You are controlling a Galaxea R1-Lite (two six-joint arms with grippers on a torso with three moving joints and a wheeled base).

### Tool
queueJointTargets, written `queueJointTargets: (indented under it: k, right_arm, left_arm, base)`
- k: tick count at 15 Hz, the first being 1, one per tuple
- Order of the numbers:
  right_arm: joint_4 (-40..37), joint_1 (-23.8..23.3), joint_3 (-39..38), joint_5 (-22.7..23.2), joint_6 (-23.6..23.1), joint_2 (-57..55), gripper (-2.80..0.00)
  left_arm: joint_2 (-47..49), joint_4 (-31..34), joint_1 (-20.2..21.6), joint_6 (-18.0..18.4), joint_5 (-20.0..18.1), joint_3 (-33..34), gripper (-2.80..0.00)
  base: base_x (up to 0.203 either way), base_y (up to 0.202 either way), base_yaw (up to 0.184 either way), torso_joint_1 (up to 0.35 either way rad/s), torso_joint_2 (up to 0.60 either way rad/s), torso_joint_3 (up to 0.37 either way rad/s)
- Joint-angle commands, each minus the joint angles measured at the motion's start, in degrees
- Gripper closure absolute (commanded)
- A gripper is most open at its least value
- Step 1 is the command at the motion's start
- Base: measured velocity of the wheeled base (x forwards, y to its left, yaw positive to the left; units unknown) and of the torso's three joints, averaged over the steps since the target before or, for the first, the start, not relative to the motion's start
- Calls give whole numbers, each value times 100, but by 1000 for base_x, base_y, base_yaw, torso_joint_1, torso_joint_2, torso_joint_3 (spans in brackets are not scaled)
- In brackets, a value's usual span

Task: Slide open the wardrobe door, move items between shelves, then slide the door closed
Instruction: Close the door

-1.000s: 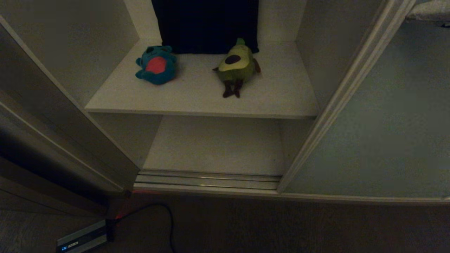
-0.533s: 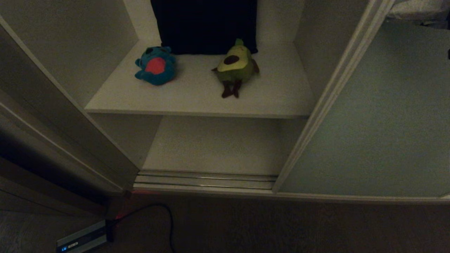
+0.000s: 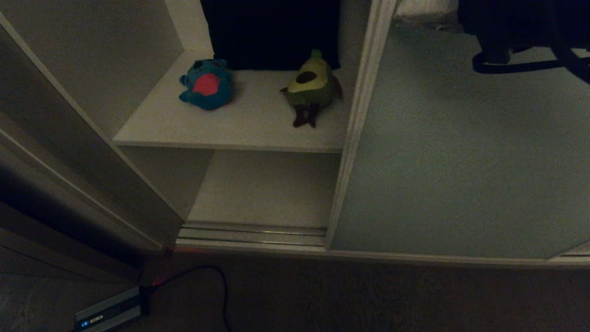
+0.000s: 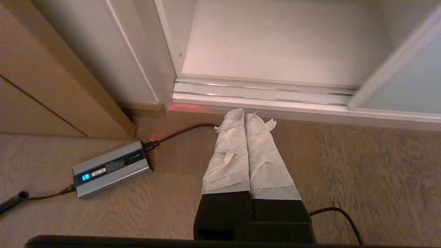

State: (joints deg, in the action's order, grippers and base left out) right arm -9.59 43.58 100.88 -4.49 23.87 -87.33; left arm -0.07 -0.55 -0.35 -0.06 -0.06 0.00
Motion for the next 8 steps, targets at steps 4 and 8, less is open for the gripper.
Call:
queueJointTargets:
  k: [4,8]
  right_arm:
    - [-121,1015,-87,-60,-371,708,0]
    - [-501,924,-181,-411,-516,1332,0]
  left_arm:
    - [7,-7,0,-3,-3,0,0]
    - [7,-7,0,-3,-3,1,0]
  base:
    - [0,0,0,0,0,0]
    - [0,0,0,0,0,0]
